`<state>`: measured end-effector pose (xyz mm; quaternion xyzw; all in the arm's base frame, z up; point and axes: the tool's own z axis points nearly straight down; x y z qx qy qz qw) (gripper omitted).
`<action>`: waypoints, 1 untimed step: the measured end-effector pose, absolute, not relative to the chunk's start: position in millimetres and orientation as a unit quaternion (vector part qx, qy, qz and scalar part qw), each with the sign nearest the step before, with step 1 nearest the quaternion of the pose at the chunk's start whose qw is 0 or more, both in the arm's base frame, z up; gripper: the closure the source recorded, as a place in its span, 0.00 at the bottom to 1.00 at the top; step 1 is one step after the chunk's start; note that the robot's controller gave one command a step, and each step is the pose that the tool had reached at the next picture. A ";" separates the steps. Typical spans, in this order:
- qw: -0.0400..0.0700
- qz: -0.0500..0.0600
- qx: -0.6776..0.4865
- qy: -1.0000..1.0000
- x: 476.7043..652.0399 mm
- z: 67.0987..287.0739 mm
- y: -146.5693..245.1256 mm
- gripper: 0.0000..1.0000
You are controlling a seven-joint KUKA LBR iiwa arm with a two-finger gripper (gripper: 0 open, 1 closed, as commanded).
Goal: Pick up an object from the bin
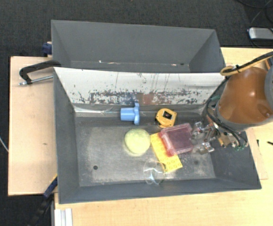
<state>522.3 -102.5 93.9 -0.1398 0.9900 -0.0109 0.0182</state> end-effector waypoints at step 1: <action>0.018 -0.011 -0.140 0.990 522.3 93.9 -102.5 1.00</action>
Offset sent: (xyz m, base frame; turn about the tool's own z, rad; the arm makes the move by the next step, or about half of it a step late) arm 0.0000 -0.0002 0.0169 0.0004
